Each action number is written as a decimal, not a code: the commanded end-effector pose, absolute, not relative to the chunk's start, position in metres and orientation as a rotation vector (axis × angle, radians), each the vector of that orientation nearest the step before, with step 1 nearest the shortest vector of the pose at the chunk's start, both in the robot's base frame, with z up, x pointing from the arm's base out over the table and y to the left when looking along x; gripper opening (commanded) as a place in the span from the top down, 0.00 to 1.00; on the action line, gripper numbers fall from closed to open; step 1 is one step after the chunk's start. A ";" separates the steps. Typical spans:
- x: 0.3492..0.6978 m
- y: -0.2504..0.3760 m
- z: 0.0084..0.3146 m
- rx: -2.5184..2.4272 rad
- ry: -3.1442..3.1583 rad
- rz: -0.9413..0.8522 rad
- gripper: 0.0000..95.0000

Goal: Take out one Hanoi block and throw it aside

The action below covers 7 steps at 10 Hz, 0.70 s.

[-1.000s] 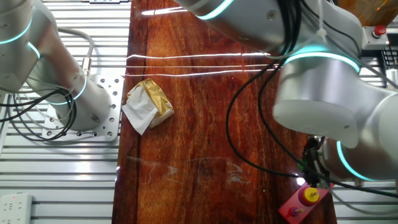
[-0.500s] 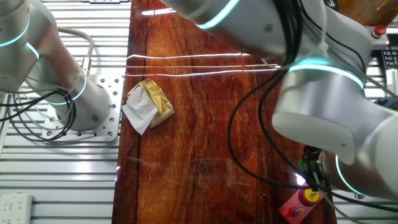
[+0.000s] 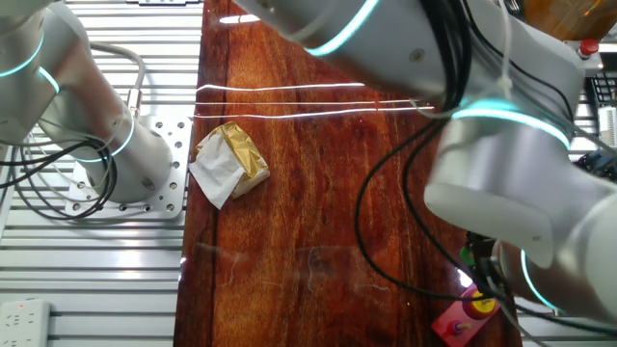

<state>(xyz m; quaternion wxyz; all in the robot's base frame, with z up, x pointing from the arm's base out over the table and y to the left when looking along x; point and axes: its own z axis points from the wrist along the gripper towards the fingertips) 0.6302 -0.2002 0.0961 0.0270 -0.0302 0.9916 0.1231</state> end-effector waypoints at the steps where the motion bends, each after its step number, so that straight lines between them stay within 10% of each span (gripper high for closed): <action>1: 0.627 -0.198 0.095 -0.074 3.067 0.338 0.80; 7: 0.598 -0.177 0.073 -0.154 3.111 0.194 0.80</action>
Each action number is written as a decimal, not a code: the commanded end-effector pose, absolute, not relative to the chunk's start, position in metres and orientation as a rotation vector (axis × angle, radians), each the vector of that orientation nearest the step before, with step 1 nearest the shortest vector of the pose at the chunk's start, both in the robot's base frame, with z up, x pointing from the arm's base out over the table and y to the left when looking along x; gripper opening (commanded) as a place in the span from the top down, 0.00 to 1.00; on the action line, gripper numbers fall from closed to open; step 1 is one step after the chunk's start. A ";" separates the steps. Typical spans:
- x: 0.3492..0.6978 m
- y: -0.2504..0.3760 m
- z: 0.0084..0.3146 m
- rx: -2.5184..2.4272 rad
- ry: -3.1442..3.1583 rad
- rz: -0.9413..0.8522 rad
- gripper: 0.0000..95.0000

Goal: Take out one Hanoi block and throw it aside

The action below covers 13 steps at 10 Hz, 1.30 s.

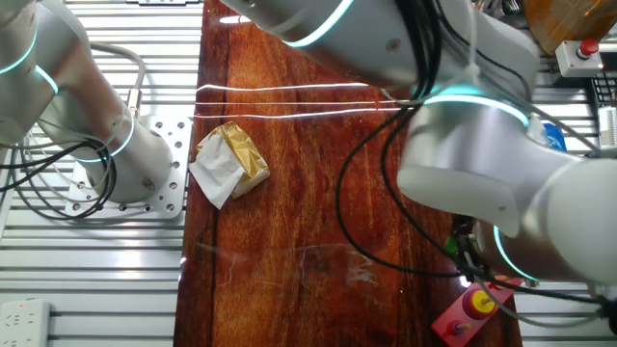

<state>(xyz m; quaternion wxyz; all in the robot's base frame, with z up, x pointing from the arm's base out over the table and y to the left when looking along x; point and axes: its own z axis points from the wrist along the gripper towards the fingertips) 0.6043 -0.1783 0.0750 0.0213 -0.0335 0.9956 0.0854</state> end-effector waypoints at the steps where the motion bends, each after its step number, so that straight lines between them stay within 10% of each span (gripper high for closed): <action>1: 0.598 -0.178 0.072 -0.174 3.118 0.166 0.80; 3: 0.598 -0.178 0.070 -0.198 3.120 0.149 0.40; 10: 0.591 -0.129 0.060 -0.075 3.120 0.165 0.40; 11: 0.591 -0.129 0.060 -0.059 3.123 0.172 0.60; 13: 0.591 -0.129 0.060 -0.059 3.124 0.170 0.60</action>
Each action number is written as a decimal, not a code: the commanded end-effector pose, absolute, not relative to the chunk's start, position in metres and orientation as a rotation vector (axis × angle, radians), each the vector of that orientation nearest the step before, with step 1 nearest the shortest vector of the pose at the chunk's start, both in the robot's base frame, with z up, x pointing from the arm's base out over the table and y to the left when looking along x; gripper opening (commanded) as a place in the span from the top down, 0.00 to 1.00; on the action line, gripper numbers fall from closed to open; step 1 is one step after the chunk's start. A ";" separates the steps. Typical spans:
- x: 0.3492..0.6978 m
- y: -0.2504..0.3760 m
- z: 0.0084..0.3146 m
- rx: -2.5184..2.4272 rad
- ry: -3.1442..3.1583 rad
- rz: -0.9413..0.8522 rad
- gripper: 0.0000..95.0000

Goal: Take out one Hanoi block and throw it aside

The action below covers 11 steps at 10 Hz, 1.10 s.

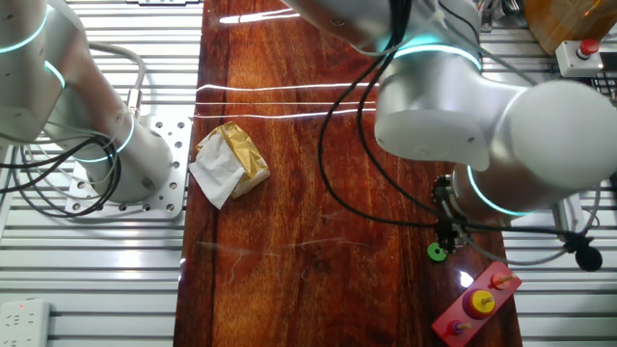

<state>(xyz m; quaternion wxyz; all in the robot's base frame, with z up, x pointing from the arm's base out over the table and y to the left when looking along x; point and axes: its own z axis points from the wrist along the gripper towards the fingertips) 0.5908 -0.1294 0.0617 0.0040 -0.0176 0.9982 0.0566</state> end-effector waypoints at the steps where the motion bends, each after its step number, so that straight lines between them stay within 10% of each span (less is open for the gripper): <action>1: 0.591 -0.129 0.060 -0.058 3.124 0.168 0.60; 6: 0.592 -0.129 0.064 -0.110 3.167 -0.066 0.60; 7: 0.592 -0.129 0.069 -0.114 3.179 -0.079 0.80; 11: 0.604 -0.121 0.112 -0.056 3.203 -0.091 1.00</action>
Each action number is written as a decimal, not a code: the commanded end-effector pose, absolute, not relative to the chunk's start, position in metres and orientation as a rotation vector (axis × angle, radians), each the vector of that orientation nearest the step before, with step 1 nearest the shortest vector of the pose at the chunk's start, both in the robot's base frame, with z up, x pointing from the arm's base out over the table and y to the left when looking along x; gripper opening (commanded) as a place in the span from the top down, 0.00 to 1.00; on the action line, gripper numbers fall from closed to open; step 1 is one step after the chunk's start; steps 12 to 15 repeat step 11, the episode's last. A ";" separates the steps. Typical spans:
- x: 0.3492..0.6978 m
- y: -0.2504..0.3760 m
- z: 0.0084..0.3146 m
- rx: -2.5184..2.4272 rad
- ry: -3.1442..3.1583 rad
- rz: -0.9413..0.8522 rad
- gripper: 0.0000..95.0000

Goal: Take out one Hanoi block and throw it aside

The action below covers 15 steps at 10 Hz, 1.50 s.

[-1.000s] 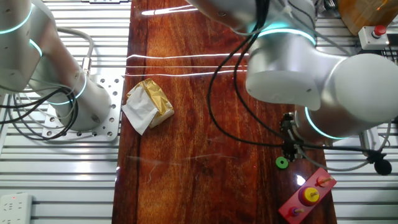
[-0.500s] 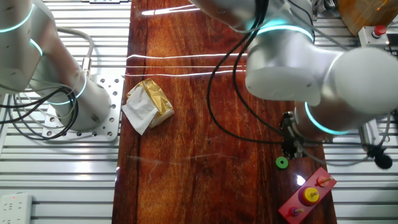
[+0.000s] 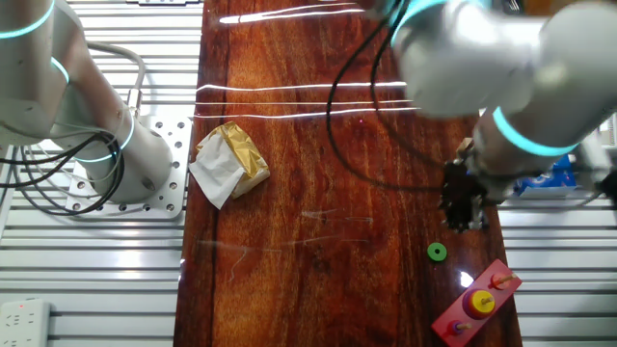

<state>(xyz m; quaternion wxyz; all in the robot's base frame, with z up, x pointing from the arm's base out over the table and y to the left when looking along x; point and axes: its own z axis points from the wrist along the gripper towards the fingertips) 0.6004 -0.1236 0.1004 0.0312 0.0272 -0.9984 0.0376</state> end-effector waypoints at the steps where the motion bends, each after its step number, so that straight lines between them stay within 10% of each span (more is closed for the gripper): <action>1: 0.605 -0.120 0.116 0.046 -3.088 0.071 1.00; 15: 0.604 -0.120 0.120 0.012 -3.124 -0.048 1.00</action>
